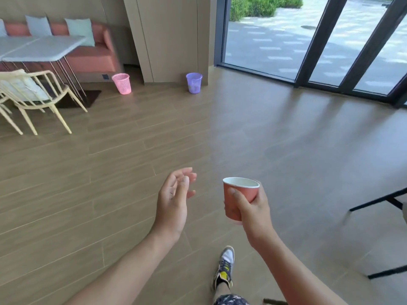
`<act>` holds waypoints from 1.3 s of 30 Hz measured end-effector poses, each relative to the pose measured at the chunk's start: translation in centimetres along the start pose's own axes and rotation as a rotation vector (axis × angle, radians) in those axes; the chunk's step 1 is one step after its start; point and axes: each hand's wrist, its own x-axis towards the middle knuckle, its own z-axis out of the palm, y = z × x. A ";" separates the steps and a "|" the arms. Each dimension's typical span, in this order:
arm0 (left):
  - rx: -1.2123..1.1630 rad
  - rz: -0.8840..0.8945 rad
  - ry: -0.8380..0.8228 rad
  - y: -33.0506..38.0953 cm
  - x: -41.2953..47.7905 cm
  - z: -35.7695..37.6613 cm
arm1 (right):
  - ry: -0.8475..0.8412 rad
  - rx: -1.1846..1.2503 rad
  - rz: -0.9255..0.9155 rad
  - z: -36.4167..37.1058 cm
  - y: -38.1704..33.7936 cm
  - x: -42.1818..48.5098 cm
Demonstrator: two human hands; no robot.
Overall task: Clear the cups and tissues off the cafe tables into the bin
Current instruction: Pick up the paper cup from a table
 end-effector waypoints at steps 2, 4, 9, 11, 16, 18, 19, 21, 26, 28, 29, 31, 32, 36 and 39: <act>-0.001 0.002 0.008 -0.3 5.1 2.5 | -0.025 0.001 -0.010 0.1 -0.8 5.8; -0.001 0.004 0.030 -0.1 10.0 4.8 | -0.049 0.015 -0.006 0.3 -2.9 11.1; -0.006 0.037 0.070 0.1 20.8 10.1 | -0.107 -0.066 -0.073 0.9 -8.3 23.1; -0.009 0.036 0.081 -0.2 24.2 11.7 | -0.118 -0.087 -0.087 1.2 -9.5 27.0; -0.021 0.023 0.070 -1.4 33.0 15.2 | -0.124 -0.047 -0.095 2.2 -11.9 36.0; -0.032 0.019 0.060 -2.1 37.1 16.3 | -0.105 -0.031 -0.082 2.9 -12.2 40.3; -0.040 0.020 0.056 -2.6 39.3 16.7 | -0.093 -0.029 -0.081 3.4 -12.1 42.5; -0.054 0.025 0.052 -3.4 43.7 17.4 | -0.078 -0.027 -0.089 4.6 -12.2 46.7; -0.075 0.019 0.037 -5.4 56.3 19.0 | -0.055 -0.046 -0.115 9.2 -13.3 58.2; -0.064 0.003 0.015 -5.5 61.4 19.4 | -0.030 -0.059 -0.111 11.4 -14.1 62.9; -0.055 0.009 0.004 -5.4 63.9 19.5 | -0.017 -0.049 -0.110 12.6 -14.7 65.1; -0.036 0.027 -0.013 -4.9 69.0 19.7 | -0.012 -0.035 -0.127 14.7 -15.8 69.3; -0.031 0.029 -0.013 -4.7 71.4 19.7 | -0.009 -0.049 -0.125 15.7 -16.2 71.3; -0.032 0.027 -0.007 -4.5 79.1 19.8 | 0.011 -0.084 -0.128 18.6 -16.6 78.6; -0.031 0.017 0.002 -5.2 84.3 20.2 | 0.015 -0.087 -0.103 20.4 -17.1 84.2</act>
